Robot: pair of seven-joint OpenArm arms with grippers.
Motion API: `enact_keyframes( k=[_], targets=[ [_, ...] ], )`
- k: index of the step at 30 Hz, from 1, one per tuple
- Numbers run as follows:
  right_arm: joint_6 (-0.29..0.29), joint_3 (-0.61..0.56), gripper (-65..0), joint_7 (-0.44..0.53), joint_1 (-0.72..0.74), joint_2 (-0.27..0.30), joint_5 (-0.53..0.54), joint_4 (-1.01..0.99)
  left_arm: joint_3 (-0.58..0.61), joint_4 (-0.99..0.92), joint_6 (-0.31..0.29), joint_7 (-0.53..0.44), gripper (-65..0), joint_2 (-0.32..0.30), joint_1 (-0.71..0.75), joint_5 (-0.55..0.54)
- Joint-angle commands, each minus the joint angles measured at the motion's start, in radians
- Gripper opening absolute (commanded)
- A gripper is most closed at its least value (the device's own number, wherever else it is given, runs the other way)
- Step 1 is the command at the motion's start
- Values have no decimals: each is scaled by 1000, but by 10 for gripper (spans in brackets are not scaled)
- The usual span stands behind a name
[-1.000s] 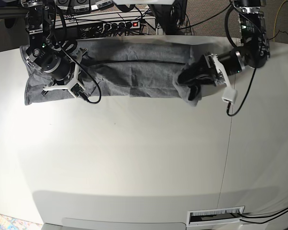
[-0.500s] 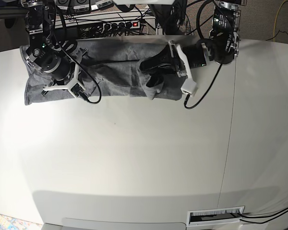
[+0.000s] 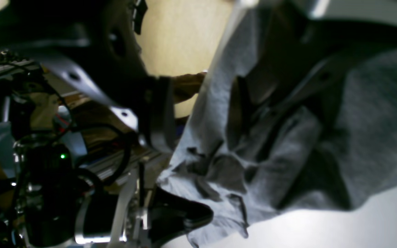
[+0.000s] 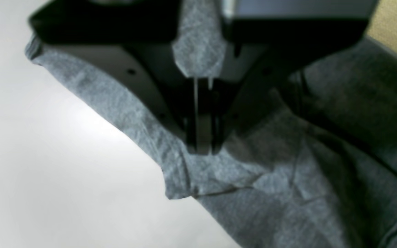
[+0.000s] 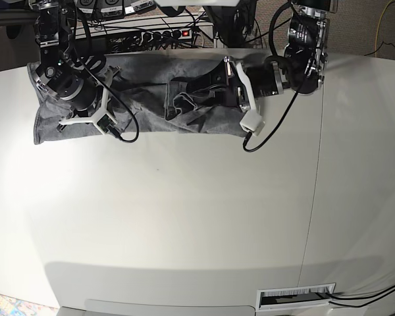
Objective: Fold the T-shirt properly
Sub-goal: 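Drag the shirt end with the left gripper toward the right gripper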
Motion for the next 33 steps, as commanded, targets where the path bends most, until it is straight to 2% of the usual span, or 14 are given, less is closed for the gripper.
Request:
enact_keyframes(
  k=[1, 4, 9, 11, 14, 19, 21, 22, 25, 28, 30, 33],
  targets=[
    [-4, 6, -646, 19, 11, 14, 1, 14, -2, 18, -9, -12, -379, -5, -9, -29],
    [-5, 6, -646, 20, 11, 14, -18, 14, -2, 18, -9, -9, -386, -14, -17, -27],
    [-5, 6, -646, 21, 11, 14, -25, 14, -2, 17, -9, -9, -510, -19, -19, 85],
    [-5, 6, -646, 22, 11, 14, -25, 14, -2, 18, -9, -20, -535, -24, -22, 82],
    [-5, 6, -646, 23, 11, 14, -25, 14, -13, 36, -9, -58, -539, -47, -30, 48],
    [-5, 6, -646, 24, 11, 14, -33, 14, -30, 84, -9, 0, -539, -52, -36, 35],
    [-5, 6, -646, 26, 11, 14, -33, 14, -30, 85, -9, -18, -539, -52, -38, 51],
    [-5, 6, -646, 26, 11, 14, -33, 14, -29, 85, -9, -49, -539, -51, -39, 95],
    [-5, 6, -646, 25, 11, 14, -33, 14, -26, 83, -9, -195, -547, -48, -34, 314],
    [-5, 6, -646, 26, 11, 14, -32, 14, 0, 82, -9, -305, -606, -49, -22, 472],
    [-5, 6, -646, 26, 11, 14, -32, 14, 31, 82, -9, -330, -635, -48, -11, 522],
    [-5, 6, -646, 26, 11, 14, -32, 14, 89, 82, -9, -331, -637, -49, 5, 537]
  ],
)
